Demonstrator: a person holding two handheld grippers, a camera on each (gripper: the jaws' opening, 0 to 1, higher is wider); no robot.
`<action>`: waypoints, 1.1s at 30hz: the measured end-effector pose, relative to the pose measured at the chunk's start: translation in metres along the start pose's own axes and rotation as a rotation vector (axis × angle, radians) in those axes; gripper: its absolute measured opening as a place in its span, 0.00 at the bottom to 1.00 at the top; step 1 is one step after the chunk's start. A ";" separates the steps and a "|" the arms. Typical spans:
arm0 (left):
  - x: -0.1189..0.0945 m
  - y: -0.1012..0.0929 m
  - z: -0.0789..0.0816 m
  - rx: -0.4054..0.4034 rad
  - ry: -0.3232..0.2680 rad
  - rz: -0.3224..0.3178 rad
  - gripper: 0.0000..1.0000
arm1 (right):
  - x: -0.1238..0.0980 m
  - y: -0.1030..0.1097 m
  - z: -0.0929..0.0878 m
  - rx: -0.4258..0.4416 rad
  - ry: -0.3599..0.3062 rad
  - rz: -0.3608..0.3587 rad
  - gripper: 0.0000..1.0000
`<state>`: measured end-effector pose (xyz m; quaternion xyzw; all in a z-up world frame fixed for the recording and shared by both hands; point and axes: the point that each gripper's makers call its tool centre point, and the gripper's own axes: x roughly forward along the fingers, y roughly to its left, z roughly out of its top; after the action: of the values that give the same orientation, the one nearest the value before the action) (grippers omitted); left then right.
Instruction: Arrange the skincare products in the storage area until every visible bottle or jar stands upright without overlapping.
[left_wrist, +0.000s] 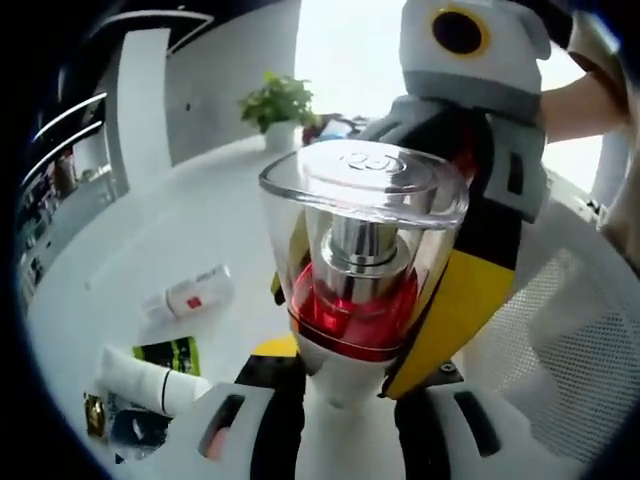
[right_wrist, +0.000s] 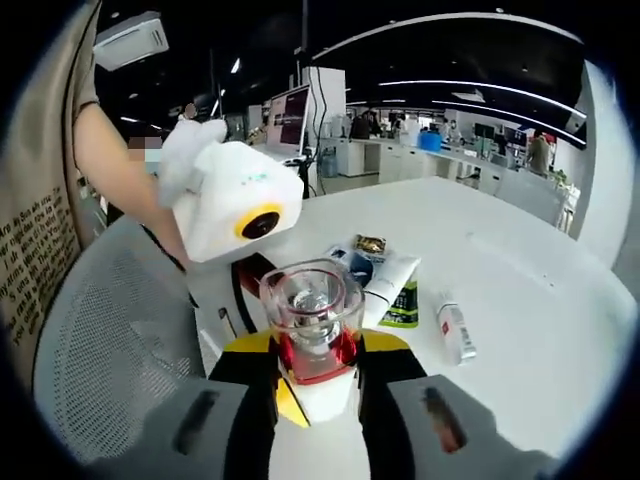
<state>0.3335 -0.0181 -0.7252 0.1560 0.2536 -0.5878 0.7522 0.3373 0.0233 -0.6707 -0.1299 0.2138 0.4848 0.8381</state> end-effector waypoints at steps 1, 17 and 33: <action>0.002 0.002 0.001 0.002 -0.001 -0.001 0.31 | -0.001 -0.004 0.000 0.002 -0.001 -0.005 0.30; 0.036 0.031 0.028 -0.013 -0.038 0.033 0.31 | -0.007 -0.054 -0.006 -0.020 0.010 -0.019 0.30; 0.072 0.068 0.055 -0.023 -0.051 0.083 0.31 | -0.014 -0.114 -0.014 -0.046 0.055 -0.074 0.32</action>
<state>0.4230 -0.0878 -0.7248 0.1426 0.2343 -0.5568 0.7841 0.4269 -0.0503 -0.6750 -0.1701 0.2204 0.4546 0.8460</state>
